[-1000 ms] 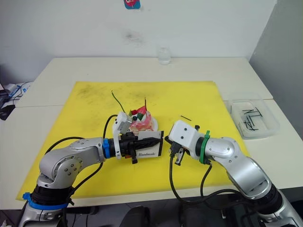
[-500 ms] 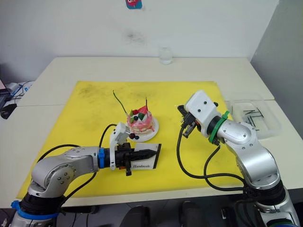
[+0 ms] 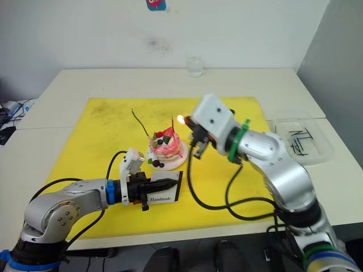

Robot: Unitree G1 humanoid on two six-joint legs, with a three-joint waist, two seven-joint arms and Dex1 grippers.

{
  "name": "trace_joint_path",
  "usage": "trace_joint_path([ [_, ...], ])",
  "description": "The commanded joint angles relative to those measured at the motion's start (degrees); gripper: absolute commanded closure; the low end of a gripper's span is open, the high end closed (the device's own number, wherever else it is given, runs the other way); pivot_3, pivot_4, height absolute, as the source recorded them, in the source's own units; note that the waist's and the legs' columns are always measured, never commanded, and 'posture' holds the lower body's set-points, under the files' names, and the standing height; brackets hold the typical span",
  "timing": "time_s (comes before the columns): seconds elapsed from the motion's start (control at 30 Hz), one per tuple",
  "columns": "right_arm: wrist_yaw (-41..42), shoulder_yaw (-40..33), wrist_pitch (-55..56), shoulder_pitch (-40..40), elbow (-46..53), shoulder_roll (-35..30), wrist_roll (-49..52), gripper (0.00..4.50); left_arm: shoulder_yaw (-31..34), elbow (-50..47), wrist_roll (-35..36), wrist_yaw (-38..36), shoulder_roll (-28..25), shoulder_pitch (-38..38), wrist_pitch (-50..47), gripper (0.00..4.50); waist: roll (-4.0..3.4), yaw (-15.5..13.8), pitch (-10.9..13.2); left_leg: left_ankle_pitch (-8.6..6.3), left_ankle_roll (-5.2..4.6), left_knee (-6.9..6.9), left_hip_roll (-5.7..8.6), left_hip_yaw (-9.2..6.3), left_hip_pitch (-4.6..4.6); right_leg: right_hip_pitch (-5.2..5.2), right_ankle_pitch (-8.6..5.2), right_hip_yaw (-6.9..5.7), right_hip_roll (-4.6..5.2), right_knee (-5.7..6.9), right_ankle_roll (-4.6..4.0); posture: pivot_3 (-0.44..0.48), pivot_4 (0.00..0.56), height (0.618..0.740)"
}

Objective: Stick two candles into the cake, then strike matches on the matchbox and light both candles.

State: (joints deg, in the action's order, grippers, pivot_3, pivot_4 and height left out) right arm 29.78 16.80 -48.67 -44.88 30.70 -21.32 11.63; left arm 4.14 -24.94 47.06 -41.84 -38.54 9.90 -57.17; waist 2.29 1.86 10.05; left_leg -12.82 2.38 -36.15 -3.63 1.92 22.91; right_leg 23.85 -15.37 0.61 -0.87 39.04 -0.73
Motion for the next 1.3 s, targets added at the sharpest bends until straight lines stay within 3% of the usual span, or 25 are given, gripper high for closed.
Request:
trace_joint_path([
  [0.03,-0.70,2.57,3.32,-4.80,-5.40,3.12,-2.16,4.47,2.46,-1.66,0.85,0.06,-0.95,-0.66,0.70,4.50,0.00,-0.03,0.00,0.00,0.00,0.00,0.00,0.00,0.01,0.01,0.00,-0.01,0.00,-0.01,0.00,0.000,0.150,0.735],
  [0.23,0.35,8.06,11.79,-9.89,-18.54,8.03,-7.20,4.47,2.90,-2.36,0.75,0.63,-0.79,-1.41,1.01,4.50,0.00,-0.20,0.00,0.00,0.00,0.00,0.00,0.06,0.09,0.05,0.00,0.03,0.04,-0.04,0.00,0.000,0.150,0.735],
  [0.57,2.26,8.72,21.58,-12.86,-29.48,12.96,-11.07,4.47,2.61,-3.14,0.73,1.96,0.07,-1.57,1.28,4.50,0.00,-0.16,0.00,0.00,0.00,0.01,-0.03,0.07,0.14,0.16,0.01,0.04,0.04,0.00,-0.02,0.000,0.150,0.735],
  [1.3,4.77,7.68,23.59,-12.69,-31.14,14.51,-13.66,4.47,1.16,-2.29,-0.05,1.55,0.34,-1.41,3.08,4.50,0.00,-0.16,0.00,0.00,0.00,0.01,-0.05,0.08,0.14,0.17,0.01,0.05,0.05,0.01,-0.02,0.000,0.150,0.735],
])
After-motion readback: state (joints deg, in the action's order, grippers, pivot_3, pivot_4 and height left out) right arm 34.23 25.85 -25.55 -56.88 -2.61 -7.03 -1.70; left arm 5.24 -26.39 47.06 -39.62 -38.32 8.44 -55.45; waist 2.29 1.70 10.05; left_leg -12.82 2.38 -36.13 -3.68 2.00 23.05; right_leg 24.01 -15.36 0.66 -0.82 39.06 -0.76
